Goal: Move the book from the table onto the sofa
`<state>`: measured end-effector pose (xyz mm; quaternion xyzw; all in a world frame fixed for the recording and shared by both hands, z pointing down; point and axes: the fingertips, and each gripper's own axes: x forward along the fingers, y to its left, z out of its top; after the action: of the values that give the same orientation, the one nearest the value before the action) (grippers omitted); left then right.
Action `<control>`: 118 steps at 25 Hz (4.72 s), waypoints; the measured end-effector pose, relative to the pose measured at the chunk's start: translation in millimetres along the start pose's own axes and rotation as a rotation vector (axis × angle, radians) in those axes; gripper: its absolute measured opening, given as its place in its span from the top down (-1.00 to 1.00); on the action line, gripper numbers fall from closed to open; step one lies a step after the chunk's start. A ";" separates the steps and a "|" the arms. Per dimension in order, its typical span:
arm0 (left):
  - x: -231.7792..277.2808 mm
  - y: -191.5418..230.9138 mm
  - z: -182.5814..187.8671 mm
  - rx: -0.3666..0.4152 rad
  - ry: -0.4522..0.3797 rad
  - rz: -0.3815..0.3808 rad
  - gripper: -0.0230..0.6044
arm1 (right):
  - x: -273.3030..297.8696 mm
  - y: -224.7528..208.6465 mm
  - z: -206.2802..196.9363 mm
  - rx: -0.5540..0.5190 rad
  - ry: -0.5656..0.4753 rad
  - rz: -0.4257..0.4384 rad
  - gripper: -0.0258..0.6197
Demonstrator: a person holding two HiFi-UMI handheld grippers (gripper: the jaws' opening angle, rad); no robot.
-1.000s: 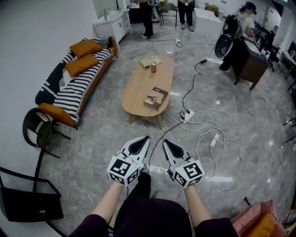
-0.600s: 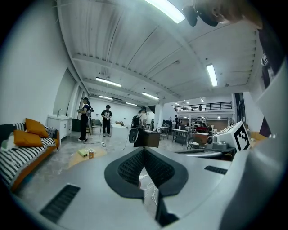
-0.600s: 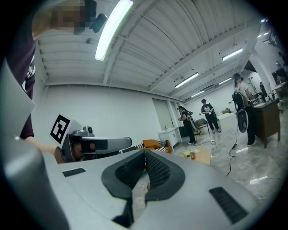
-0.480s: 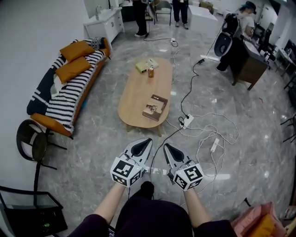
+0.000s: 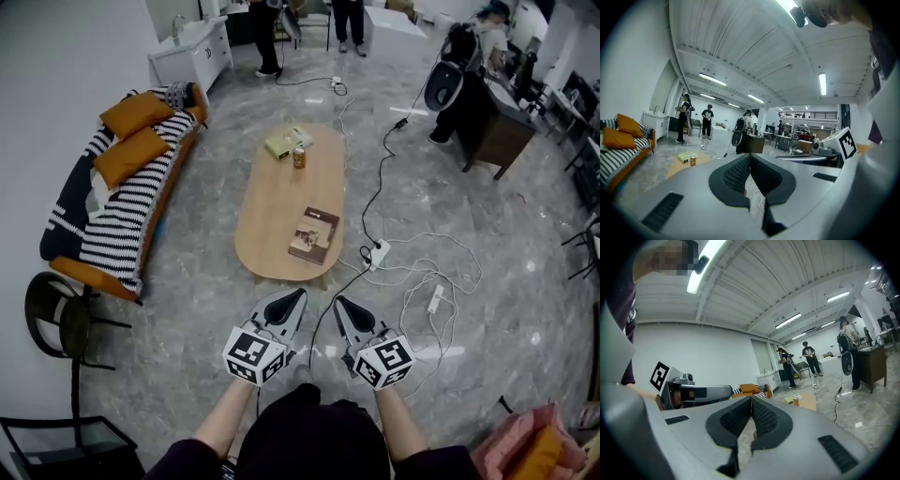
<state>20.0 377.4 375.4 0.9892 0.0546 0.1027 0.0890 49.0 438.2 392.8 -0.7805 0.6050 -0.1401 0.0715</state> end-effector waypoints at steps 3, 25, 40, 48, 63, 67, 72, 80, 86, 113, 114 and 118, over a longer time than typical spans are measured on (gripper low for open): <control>3.6 16.3 1.9 -0.009 0.001 -0.003 0.88 | 14.6 -3.2 -0.3 0.005 0.007 -0.010 0.84; 117.6 121.1 -1.9 -0.041 0.066 0.019 0.88 | 133.4 -124.7 8.5 0.039 0.043 -0.027 0.84; 260.6 202.4 -6.8 -0.060 0.179 0.027 0.88 | 228.1 -255.9 1.0 0.166 0.097 -0.038 0.84; 303.0 246.7 -38.1 -0.077 0.256 0.020 0.88 | 262.6 -303.2 -40.1 0.266 0.131 -0.110 0.84; 357.0 343.0 -174.1 -0.151 0.352 -0.038 0.88 | 319.7 -376.0 -180.9 0.453 0.189 -0.298 0.84; 371.9 363.5 -214.3 -0.164 0.384 -0.031 0.88 | 335.3 -392.6 -228.7 0.506 0.240 -0.306 0.84; 382.4 387.1 -272.9 -0.195 0.452 -0.026 0.88 | 348.0 -406.7 -299.2 0.600 0.327 -0.315 0.77; 397.9 414.2 -352.9 -0.294 0.524 -0.019 0.87 | 358.0 -427.9 -361.5 0.675 0.379 -0.329 0.61; 404.7 425.6 -405.0 -0.322 0.615 -0.006 0.82 | 362.5 -438.6 -392.0 0.704 0.404 -0.340 0.57; 406.5 412.7 -408.5 -0.528 0.654 -0.078 0.71 | 357.4 -441.4 -381.5 0.860 0.347 -0.349 0.64; 405.7 409.5 -400.7 -0.526 0.650 -0.084 0.72 | 354.9 -440.5 -374.7 0.860 0.342 -0.350 0.64; 399.6 399.3 -380.2 -0.532 0.640 -0.102 0.73 | 347.3 -436.1 -352.9 0.843 0.327 -0.347 0.66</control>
<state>363.6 100.1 893.6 0.8460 0.0998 0.4110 0.3247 423.9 236.1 896.7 -0.7408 0.3597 -0.5037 0.2610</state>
